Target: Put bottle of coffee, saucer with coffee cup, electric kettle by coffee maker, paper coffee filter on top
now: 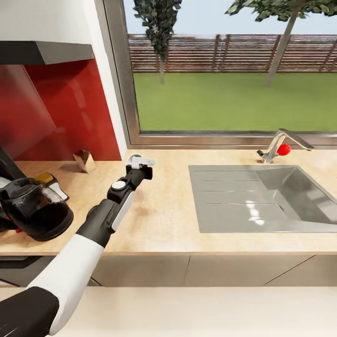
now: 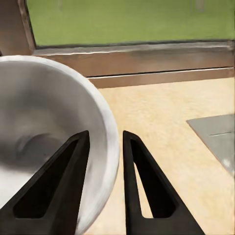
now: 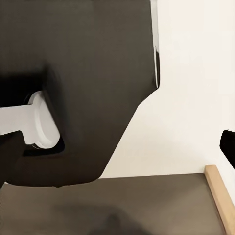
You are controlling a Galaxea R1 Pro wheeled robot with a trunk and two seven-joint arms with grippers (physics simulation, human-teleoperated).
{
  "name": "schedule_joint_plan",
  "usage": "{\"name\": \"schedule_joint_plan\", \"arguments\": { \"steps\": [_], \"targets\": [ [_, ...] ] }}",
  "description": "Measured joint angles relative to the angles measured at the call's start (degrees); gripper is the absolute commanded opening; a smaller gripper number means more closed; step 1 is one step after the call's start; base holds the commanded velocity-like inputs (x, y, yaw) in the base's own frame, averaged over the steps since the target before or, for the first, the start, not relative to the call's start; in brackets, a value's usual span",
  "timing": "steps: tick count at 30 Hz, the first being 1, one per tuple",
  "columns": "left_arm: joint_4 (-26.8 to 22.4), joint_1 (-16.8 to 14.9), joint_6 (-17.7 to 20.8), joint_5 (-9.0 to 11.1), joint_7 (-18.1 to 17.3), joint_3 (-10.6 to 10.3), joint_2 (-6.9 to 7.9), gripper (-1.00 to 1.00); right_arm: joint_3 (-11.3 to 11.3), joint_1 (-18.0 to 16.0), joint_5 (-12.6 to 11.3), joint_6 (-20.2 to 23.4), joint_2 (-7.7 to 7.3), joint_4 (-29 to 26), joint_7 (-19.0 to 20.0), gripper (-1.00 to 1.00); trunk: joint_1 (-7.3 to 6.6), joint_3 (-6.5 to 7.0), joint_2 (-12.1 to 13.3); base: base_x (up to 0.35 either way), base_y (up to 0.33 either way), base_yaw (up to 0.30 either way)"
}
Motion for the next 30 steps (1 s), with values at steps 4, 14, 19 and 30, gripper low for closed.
{"name": "schedule_joint_plan", "arguments": {
  "steps": [4, 14, 19, 30],
  "targets": [
    [-1.1, 0.0, 2.6, 0.1, 0.0, 0.0, 0.11, -1.00, 0.0, 0.0, -0.1, 0.0, 0.00, 0.0, 0.0, 1.00, 0.00, -0.01, 0.0, 0.000, 0.000, 0.000],
    [-5.0, 3.3, 3.6, 0.2, -0.1, -0.2, 0.41, -1.00, 0.1, 0.0, 0.0, 0.0, 0.00, 0.0, 0.0, 1.00, -0.22, 1.02, 0.4, 0.000, 0.000, 0.000],
    [-7.8, 5.9, 3.6, 0.2, -0.1, -0.2, 0.42, -1.00, 0.1, 0.0, 0.0, 0.0, 0.00, 0.0, 0.0, 1.00, -1.32, 2.37, 2.4, 0.000, 0.000, 0.000],
    [-20.7, 17.3, 3.3, 0.2, -0.1, 0.1, 3.82, -1.00, 0.1, 0.0, 0.0, -0.1, 0.00, -0.1, 0.0, 1.00, -2.65, 4.43, 4.8, 0.000, 0.000, 0.000]
  ]
}}
